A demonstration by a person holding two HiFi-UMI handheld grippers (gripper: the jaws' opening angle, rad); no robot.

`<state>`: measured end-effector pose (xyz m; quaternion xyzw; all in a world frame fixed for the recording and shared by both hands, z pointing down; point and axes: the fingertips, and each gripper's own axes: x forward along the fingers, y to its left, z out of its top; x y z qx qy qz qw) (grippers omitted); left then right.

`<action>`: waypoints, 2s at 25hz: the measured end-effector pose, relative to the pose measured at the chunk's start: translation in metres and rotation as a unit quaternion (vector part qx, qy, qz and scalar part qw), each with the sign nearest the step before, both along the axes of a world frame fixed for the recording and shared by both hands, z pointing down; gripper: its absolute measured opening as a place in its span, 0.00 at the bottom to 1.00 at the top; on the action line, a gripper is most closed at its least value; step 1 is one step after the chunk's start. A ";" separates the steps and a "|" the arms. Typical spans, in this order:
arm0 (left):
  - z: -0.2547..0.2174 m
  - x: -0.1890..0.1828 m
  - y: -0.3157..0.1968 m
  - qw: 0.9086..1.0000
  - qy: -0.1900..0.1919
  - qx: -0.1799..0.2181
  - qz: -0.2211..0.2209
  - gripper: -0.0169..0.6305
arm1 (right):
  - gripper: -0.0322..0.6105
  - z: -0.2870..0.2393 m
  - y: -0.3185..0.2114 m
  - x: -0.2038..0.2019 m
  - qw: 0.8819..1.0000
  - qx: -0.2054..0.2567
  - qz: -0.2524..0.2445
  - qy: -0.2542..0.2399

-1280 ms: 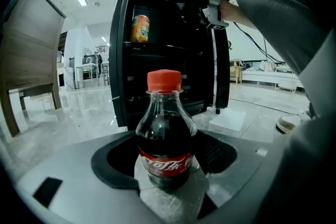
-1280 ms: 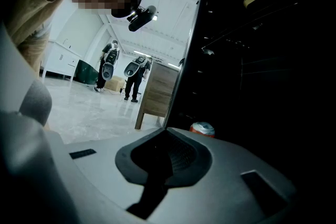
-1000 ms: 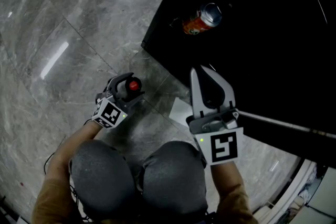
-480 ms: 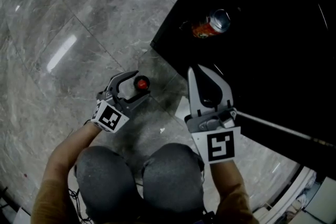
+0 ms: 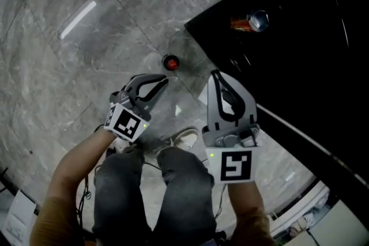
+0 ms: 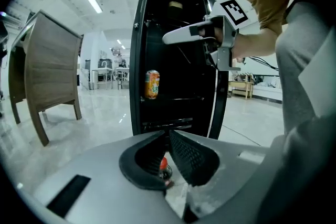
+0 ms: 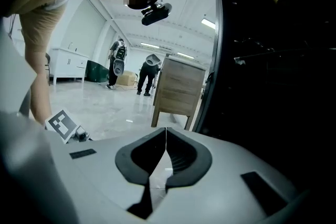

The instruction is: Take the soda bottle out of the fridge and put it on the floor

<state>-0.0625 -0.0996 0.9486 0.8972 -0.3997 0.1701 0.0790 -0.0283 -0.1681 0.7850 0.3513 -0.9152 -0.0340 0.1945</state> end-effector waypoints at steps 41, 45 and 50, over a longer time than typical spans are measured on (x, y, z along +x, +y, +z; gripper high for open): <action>-0.427 0.014 0.070 0.999 0.023 -0.014 -0.040 0.03 | 0.05 -0.392 0.093 0.061 0.991 -0.022 0.117 -0.057; -0.484 0.024 0.070 0.999 0.034 0.008 -0.024 0.03 | 0.05 -0.445 0.095 0.067 0.989 -0.003 0.134 -0.069; -0.549 0.028 0.064 0.998 0.039 0.044 0.002 0.03 | 0.05 -0.496 0.103 0.077 0.981 0.021 0.168 -0.090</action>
